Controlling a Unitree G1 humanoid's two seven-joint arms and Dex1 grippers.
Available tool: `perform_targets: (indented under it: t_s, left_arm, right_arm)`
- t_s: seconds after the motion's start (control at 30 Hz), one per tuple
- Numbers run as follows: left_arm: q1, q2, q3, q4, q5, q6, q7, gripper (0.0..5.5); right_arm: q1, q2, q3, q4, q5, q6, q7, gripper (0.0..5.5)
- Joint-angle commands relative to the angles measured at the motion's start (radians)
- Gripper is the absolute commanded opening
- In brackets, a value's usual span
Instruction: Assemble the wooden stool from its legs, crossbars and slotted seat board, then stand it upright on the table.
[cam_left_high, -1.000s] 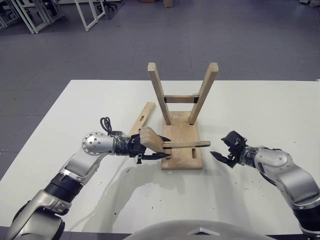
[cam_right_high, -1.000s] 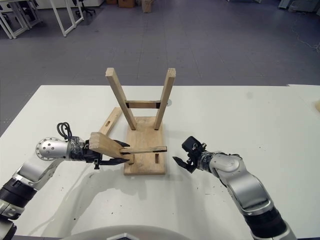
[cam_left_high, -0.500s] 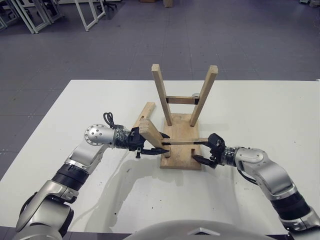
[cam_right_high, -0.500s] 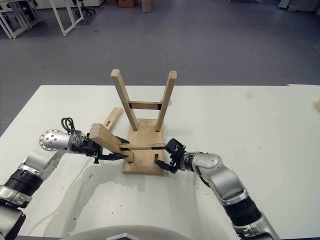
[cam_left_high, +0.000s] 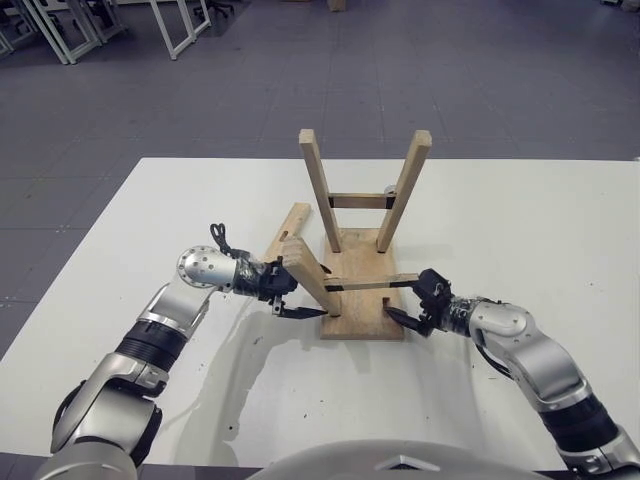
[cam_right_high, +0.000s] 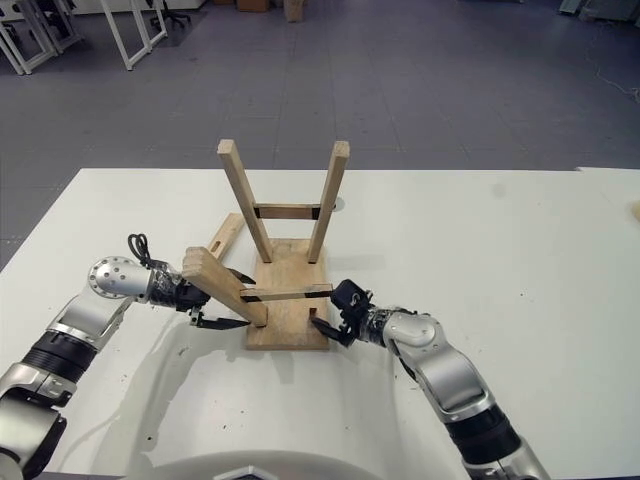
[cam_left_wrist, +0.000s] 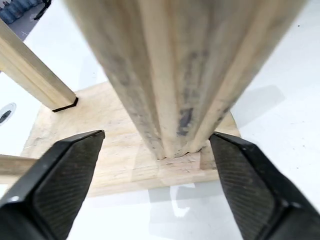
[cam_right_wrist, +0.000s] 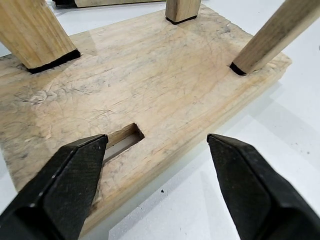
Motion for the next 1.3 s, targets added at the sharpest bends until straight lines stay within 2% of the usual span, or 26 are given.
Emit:
perform_targets:
  t_s: [0.03, 0.17, 0.23, 0.37, 0.43, 0.53, 0.77, 0.9, 1.17, 1.3]
  left_arm:
    - [0.008, 0.07, 0.075, 0.017, 0.014, 0.013, -0.026, 4.57]
    - [0.079, 0.11, 0.203, -0.042, -0.057, 0.14, 0.027, 4.73]
    - [0.117, 0.087, 0.29, -0.093, -0.131, 0.271, 0.111, 4.73]
    - [0.205, -0.065, 0.411, -0.227, -0.103, 0.569, 0.571, 4.73]
    - [0.249, -0.119, 0.416, -0.289, -0.075, 0.668, 0.71, 4.73]
    - [0.284, -0.163, 0.386, -0.309, -0.013, 0.741, 0.816, 4.73]
    - [0.266, -0.211, 0.353, -0.168, 0.05, 0.754, 0.83, 4.73]
    - [0.258, -0.243, 0.369, -0.071, 0.059, 0.718, 0.846, 4.06]
    - [0.345, -0.269, 0.347, -0.073, 0.085, 0.607, 0.816, 2.69]
    - [0.349, -0.289, 0.395, 0.12, 0.104, 0.494, 0.869, 2.07]
  right_arm:
    - [0.063, 0.009, -0.017, -0.006, 0.016, 0.08, -0.016, 3.68]
    - [0.071, 0.026, -0.049, -0.024, 0.028, 0.095, -0.04, 3.68]
    - [0.076, 0.038, -0.067, -0.046, 0.041, 0.105, -0.054, 3.68]
    - [0.091, 0.052, -0.128, -0.11, 0.063, 0.132, -0.082, 3.68]
    - [0.096, 0.056, -0.14, -0.129, 0.068, 0.145, -0.092, 3.68]
    - [0.098, 0.063, -0.15, -0.153, 0.074, 0.164, -0.11, 3.68]
    - [0.07, 0.07, -0.172, -0.165, 0.084, 0.184, -0.128, 3.68]
    - [0.068, 0.068, -0.198, -0.182, 0.089, 0.198, -0.139, 3.68]
    - [0.026, 0.033, -0.288, -0.158, 0.09, 0.195, -0.128, 3.68]
    - [-0.037, 0.075, -0.347, -0.146, 0.114, 0.194, -0.153, 3.68]
